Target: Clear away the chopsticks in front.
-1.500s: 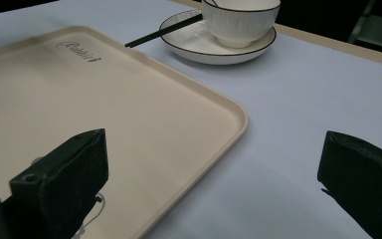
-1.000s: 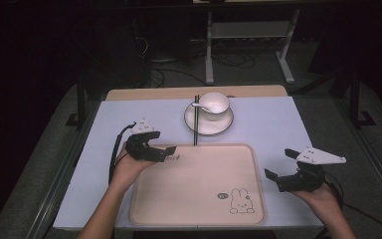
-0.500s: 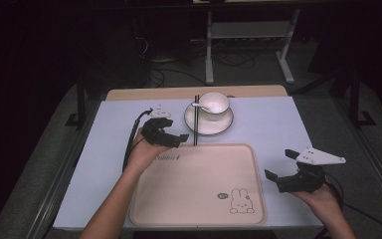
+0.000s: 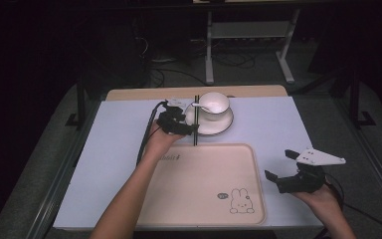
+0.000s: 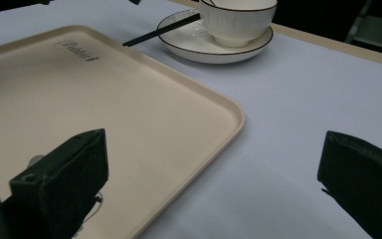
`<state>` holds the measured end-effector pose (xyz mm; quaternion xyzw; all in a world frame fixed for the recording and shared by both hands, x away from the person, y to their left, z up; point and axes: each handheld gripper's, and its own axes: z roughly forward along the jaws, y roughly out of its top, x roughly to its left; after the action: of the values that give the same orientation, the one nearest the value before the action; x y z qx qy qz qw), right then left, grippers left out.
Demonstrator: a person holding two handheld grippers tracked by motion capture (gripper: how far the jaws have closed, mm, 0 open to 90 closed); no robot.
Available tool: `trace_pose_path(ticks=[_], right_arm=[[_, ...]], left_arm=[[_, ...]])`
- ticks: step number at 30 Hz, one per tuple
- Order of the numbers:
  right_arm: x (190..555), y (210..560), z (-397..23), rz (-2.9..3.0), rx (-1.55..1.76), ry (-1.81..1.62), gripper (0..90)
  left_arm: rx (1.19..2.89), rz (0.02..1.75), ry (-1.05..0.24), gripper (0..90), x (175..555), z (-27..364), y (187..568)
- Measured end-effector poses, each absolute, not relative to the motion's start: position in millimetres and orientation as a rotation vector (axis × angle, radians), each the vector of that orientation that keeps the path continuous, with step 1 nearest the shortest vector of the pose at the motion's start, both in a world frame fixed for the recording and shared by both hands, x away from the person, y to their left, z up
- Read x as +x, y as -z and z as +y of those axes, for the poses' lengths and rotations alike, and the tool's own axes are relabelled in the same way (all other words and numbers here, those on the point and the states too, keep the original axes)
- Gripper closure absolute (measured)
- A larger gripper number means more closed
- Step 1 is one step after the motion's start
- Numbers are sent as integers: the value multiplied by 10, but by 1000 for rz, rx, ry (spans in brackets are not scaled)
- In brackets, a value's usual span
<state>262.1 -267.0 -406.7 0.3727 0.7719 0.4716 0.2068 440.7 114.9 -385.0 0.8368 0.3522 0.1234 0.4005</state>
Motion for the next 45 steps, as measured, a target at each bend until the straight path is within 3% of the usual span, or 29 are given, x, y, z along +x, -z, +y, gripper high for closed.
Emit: trace_pose_path(ticks=[9,19,45], right_arm=[[2609,4072,-2687,2148,1044,-1321,0],[2609,4083,-2695,2154,1042,-1323,0],[2596,4078,-2704,2155,1041,-1332,0]], left_arm=[[2164,945,-327,471,4625,991,3964],[2238,1025,-330,511,4822,868,4097],[2229,1117,-352,669,4957,884,4207]])
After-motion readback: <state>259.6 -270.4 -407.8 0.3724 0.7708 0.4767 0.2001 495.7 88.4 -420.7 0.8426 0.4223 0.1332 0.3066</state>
